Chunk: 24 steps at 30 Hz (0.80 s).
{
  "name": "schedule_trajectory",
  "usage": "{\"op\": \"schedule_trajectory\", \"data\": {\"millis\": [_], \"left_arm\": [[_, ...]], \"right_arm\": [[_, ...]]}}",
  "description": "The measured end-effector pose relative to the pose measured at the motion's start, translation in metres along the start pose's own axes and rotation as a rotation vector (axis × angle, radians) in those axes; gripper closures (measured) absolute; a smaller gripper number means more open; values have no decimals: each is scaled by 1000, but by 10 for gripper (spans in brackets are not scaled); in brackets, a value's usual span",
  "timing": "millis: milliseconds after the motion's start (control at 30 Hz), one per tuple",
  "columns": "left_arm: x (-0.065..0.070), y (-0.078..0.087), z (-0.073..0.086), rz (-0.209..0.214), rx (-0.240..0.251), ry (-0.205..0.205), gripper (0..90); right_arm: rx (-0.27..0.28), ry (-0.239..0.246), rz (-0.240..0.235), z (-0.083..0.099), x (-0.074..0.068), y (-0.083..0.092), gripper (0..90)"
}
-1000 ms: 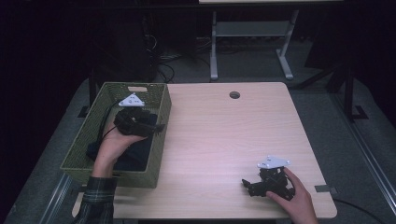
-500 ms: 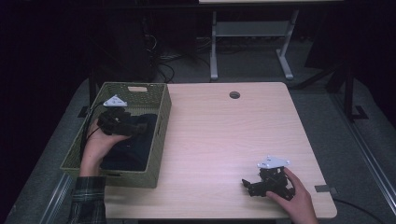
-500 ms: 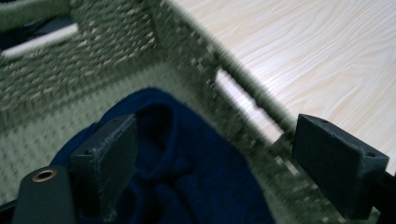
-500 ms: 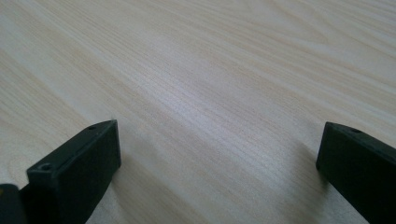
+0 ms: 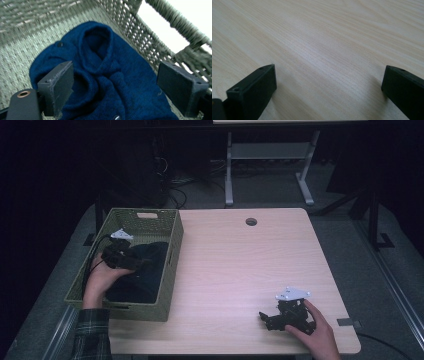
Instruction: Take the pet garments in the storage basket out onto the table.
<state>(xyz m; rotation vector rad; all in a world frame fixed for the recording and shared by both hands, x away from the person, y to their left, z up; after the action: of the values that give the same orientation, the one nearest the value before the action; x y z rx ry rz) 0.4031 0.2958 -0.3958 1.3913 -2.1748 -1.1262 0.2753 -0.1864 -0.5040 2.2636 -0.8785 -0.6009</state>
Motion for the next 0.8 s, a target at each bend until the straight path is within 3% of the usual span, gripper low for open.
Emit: {"op": "schedule_trajectory", "data": {"millis": [167,400,800], "left_arm": [[-1,-11,7,-9,-52,-9,137],[2,-28,16,18,-108,-25,136],[10,-44,27,25,-216,-94,134]], "right_arm": [[0,0,0,0,0,0,0],[0,1,0,0,0,0,0],[0,2,-1,0,0,0,0]]}}
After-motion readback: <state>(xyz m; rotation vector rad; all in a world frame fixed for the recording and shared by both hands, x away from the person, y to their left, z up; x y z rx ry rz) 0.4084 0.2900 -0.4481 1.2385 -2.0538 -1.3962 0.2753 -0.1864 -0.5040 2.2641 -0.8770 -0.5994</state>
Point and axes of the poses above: each handheld gripper's, and its own axes: y roughly backward along the jaws, z roughly out of its underside, x roughly to its right, the point moved 3 cm from there along -y, roughly forward along the jaws, and after that the axes turned 12 degrees about -z, right-handed, at the moved point
